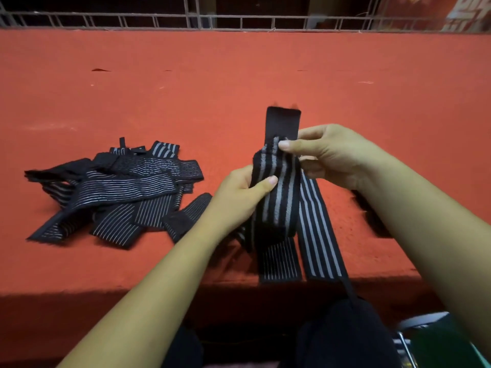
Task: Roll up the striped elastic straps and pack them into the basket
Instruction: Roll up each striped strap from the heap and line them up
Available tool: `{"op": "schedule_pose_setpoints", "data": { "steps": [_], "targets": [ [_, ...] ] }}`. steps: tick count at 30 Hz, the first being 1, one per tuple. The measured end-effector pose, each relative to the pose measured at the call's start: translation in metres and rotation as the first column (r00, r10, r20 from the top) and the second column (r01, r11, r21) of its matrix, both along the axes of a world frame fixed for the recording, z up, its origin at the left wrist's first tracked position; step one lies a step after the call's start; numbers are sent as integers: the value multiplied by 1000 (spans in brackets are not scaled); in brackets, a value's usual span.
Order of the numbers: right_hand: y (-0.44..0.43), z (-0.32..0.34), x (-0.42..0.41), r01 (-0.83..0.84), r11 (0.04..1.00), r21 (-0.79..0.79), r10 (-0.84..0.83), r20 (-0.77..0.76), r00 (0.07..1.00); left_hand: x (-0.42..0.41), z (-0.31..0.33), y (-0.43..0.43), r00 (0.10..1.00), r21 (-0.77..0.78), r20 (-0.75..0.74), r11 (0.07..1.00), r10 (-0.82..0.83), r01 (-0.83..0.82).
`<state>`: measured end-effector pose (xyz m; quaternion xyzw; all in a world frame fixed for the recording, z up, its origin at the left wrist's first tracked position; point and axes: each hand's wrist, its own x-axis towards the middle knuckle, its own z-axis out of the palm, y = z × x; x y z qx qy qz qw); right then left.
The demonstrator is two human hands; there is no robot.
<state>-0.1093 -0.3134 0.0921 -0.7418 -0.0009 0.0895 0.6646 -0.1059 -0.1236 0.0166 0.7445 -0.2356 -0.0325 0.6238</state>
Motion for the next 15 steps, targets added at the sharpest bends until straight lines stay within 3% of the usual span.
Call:
{"op": "schedule_pose_setpoints", "data": {
  "steps": [2, 5, 7, 9, 12, 15],
  "targets": [
    [-4, -4, 2, 6, 1000, -27, -7, -17, 1000, -4, 2, 0, 985, -173, -139, 982, -106, 81],
    [-18, -10, 16, 234, 971, -45, -232, 38, 972, -9, 2, 7, 853, -407, -369, 889, -368, 208],
    [-34, -15, 23, 402, 913, -66, -394, 108, 913, -14, -1, 15, 786, -341, -430, 886, -444, 314],
    [-46, -23, 23, 450, 889, -86, -433, 169, 886, -17, -4, 21, 793, -240, -457, 914, -403, 326],
    [-40, -32, 11, 300, 948, -102, -285, 143, 948, -14, -3, 18, 853, -258, -452, 954, -261, 155],
    [-18, -31, -5, 37, 996, 82, -39, 31, 999, -11, 3, 9, 876, -346, -446, 938, -186, 23]
  ]
}}
